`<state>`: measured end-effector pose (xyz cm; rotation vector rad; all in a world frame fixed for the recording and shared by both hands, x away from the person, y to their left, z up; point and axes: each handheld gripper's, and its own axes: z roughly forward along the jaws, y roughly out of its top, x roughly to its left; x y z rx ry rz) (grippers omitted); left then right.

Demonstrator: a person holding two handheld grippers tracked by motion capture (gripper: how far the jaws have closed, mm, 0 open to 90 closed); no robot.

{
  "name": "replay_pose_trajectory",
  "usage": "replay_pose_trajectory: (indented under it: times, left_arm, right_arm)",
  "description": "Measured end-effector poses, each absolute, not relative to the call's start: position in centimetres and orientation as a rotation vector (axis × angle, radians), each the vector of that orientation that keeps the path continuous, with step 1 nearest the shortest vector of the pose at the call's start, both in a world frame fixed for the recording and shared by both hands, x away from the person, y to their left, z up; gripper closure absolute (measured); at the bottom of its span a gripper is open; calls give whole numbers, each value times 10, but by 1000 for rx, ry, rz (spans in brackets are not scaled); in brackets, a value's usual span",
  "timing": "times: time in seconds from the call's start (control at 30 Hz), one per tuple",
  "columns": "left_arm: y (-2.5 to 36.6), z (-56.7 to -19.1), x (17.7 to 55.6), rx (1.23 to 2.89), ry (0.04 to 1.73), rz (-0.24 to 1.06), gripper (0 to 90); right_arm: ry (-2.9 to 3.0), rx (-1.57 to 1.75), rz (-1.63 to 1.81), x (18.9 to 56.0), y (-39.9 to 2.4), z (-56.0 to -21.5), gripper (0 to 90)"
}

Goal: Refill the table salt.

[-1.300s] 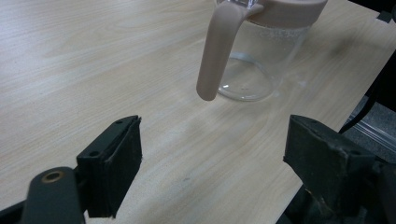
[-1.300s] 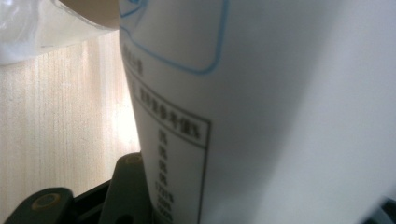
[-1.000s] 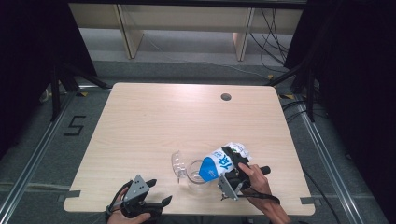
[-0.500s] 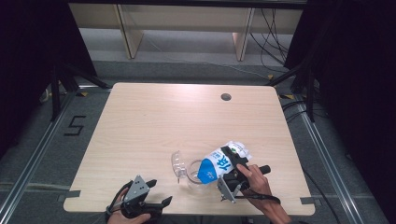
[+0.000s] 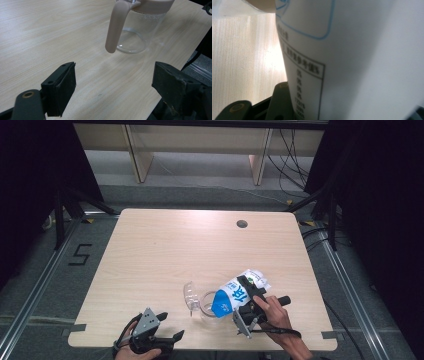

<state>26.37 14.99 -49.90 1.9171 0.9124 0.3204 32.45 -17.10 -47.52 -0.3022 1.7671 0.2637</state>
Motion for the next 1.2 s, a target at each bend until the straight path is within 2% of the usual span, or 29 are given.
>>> replay_pose_trajectory:
  times: [1.2]
  left_arm:
    - [150, -499, 263, 1921, 908, 318, 186]
  right_arm:
    - [1715, -390, 167, 326, -171, -471, 552]
